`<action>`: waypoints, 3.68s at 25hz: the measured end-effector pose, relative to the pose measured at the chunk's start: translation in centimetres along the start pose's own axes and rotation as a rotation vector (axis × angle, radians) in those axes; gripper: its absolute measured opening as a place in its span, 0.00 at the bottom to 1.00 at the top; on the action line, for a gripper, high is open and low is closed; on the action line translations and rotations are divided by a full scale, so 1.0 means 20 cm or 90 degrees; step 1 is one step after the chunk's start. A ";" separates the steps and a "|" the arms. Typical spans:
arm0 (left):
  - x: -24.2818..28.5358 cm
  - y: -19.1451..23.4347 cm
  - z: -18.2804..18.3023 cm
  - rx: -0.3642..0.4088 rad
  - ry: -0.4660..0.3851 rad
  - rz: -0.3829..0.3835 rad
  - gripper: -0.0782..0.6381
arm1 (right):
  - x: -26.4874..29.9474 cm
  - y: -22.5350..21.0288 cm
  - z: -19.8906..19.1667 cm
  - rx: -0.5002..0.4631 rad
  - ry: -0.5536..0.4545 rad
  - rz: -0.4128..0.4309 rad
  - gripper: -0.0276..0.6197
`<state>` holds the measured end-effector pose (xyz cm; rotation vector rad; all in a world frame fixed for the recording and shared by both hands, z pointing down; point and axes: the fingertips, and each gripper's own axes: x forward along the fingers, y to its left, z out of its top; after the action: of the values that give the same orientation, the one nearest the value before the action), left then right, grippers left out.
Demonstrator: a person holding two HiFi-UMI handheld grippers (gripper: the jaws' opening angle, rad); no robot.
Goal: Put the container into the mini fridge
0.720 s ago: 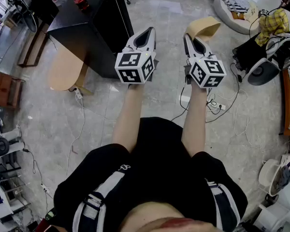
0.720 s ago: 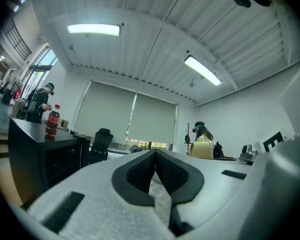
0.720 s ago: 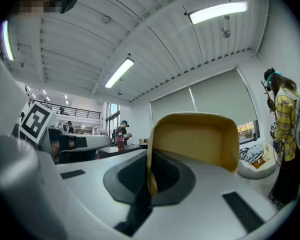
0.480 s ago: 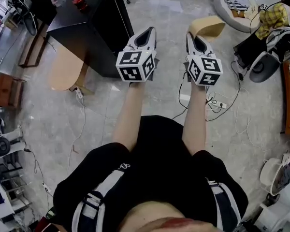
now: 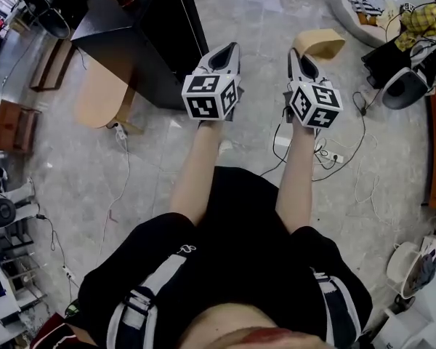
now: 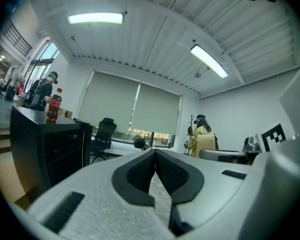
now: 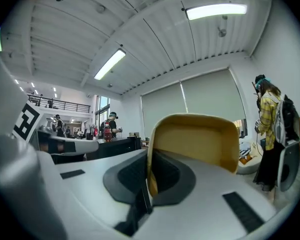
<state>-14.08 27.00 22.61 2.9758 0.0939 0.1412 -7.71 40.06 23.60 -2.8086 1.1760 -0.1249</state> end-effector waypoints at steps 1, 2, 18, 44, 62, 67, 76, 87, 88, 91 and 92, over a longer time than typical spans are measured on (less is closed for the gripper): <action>0.03 0.02 -0.01 -0.002 0.002 0.000 0.12 | 0.04 0.00 -0.02 -0.002 0.005 -0.001 0.06; 0.06 0.05 -0.02 -0.004 0.004 -0.001 0.12 | 0.08 -0.01 -0.03 -0.004 0.010 -0.003 0.06; 1.31 0.87 0.10 -0.064 0.011 -0.005 0.12 | 1.48 -0.41 -0.05 -0.013 0.057 -0.009 0.06; 1.99 1.70 -0.22 -0.185 0.083 0.139 0.12 | 2.64 -0.43 -0.43 -0.030 0.207 0.145 0.06; 0.92 2.24 -1.20 -0.395 0.159 0.499 0.12 | 2.61 0.63 -1.61 -0.082 0.483 0.491 0.06; 0.70 2.27 -1.31 -0.433 0.142 0.553 0.12 | 2.52 0.92 -1.85 -0.185 0.533 0.603 0.06; 0.42 2.25 -1.37 -0.465 0.109 0.614 0.12 | 2.43 1.40 -2.13 -0.471 0.526 0.846 0.06; 0.23 2.21 -1.44 -0.480 0.120 0.650 0.12 | 2.47 1.52 -2.54 -0.817 0.459 0.958 0.06; 0.22 2.21 -1.44 -0.479 0.123 0.650 0.12 | 2.49 1.53 -2.56 -0.844 0.446 0.957 0.06; 0.20 2.20 -1.44 -0.478 0.128 0.650 0.12 | 2.54 1.58 -2.60 -0.906 0.400 0.955 0.07; 0.20 2.21 -1.44 -0.477 0.129 0.650 0.12 | 2.56 1.60 -2.60 -0.912 0.386 0.955 0.07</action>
<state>-10.64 -11.68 58.49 1.9854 -1.1653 0.4607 -0.30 -21.59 73.43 -1.1666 4.2377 0.0399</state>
